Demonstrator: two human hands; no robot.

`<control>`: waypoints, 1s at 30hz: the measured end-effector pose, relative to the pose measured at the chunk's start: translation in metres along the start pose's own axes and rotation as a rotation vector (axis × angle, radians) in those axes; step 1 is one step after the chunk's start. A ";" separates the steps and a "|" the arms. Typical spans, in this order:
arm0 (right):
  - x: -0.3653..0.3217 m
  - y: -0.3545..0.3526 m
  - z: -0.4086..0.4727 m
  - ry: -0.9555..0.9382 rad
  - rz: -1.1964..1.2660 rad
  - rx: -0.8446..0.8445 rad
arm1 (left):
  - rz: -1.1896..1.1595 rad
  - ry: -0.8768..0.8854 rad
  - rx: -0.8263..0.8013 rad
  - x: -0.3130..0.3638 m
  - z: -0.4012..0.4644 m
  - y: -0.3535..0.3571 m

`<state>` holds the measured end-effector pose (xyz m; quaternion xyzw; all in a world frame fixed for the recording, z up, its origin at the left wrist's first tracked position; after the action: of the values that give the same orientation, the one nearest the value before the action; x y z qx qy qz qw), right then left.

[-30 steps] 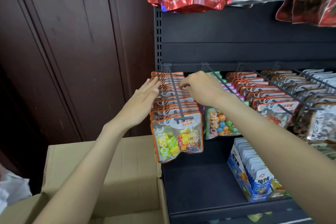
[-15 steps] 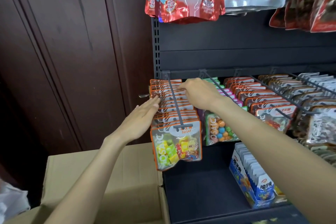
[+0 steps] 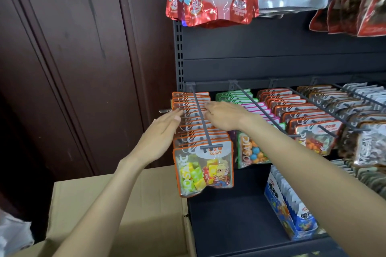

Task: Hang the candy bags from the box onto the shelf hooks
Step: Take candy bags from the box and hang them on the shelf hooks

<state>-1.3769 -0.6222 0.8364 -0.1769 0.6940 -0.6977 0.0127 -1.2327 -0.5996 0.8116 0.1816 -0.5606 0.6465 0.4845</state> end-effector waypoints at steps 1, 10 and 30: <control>0.000 0.000 0.000 0.001 0.026 0.004 | -0.004 0.025 0.044 0.005 0.005 -0.006; -0.007 0.022 0.007 -0.008 0.099 -0.082 | 0.192 -0.133 -0.230 -0.021 0.051 0.017; 0.003 0.019 0.067 0.032 0.112 -0.081 | 0.345 -0.158 -0.228 -0.032 0.098 0.021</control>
<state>-1.3665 -0.6885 0.8170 -0.1269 0.7307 -0.6700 0.0333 -1.2653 -0.6992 0.8048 0.0772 -0.6891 0.6361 0.3385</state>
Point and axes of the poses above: each hand's wrist, its own z-axis towards the middle knuckle, its own y-axis out of the palm, x = y × z, the point moved 9 cm from there along z, towards the middle knuckle, and after that the axes turned 11 degrees about -z, right-handed, at the moved point
